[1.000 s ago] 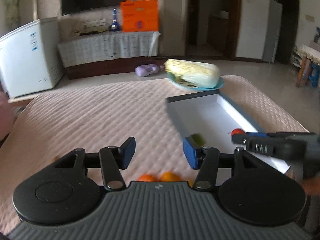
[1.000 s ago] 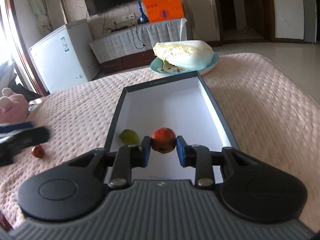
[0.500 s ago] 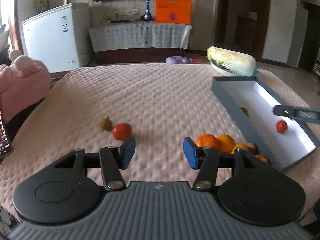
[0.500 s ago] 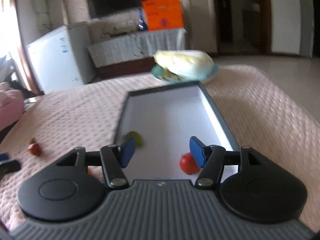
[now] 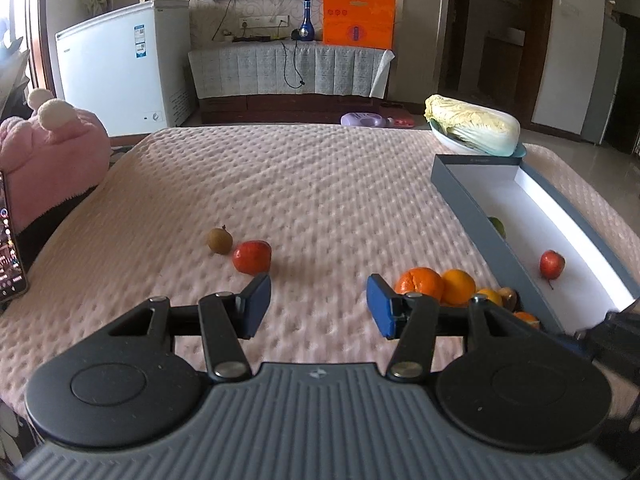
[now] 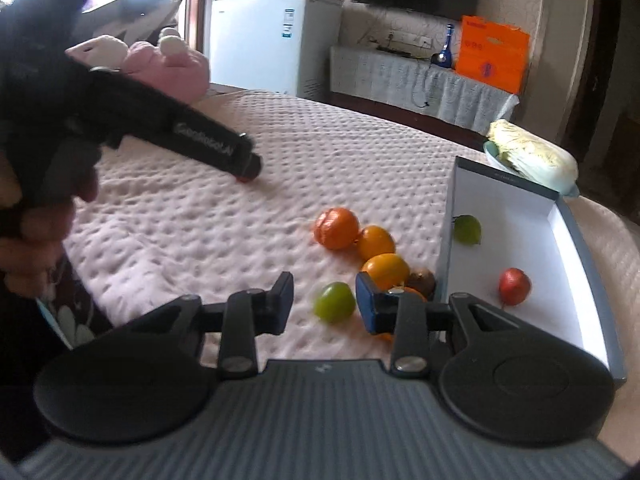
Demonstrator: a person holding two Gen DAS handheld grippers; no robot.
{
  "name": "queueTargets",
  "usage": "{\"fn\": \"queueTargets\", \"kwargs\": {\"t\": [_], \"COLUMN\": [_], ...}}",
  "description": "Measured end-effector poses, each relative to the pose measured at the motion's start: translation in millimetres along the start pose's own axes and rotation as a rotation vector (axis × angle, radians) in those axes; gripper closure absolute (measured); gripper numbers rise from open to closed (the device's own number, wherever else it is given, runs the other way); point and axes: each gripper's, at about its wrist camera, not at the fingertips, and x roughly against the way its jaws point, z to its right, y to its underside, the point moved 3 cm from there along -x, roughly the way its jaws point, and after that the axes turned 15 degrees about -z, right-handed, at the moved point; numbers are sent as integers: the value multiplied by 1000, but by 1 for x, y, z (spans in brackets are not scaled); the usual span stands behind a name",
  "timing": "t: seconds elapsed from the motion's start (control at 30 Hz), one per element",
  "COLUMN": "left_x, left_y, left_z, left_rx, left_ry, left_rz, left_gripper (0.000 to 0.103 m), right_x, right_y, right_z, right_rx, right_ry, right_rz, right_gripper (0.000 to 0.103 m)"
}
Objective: Organize fruits
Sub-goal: 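Grasp a green tomato with the right tool while the left tool moves toward an orange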
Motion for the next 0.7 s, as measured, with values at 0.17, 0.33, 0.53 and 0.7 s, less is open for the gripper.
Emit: {"fn": "queueTargets", "kwargs": {"t": [0.17, 0.33, 0.53, 0.7], "left_x": [-2, -4, -14, -22], "left_y": [1, 1, 0, -4], "left_z": [-2, 1, 16, 25], "left_rx": [-9, -26, -90, -91], "left_ry": [4, 19, 37, 65], "left_rz": [1, -6, -26, -41], "left_gripper": [44, 44, 44, 44], "right_x": [-16, -43, -45, -24], "right_y": [0, -1, -3, -3], "right_z": [3, -6, -4, 1], "right_rx": [-38, 0, -4, -14], "right_ry": [-8, 9, -16, -49], "right_rz": [-43, -124, -133, -75], "right_gripper": [69, 70, 73, 73]}}
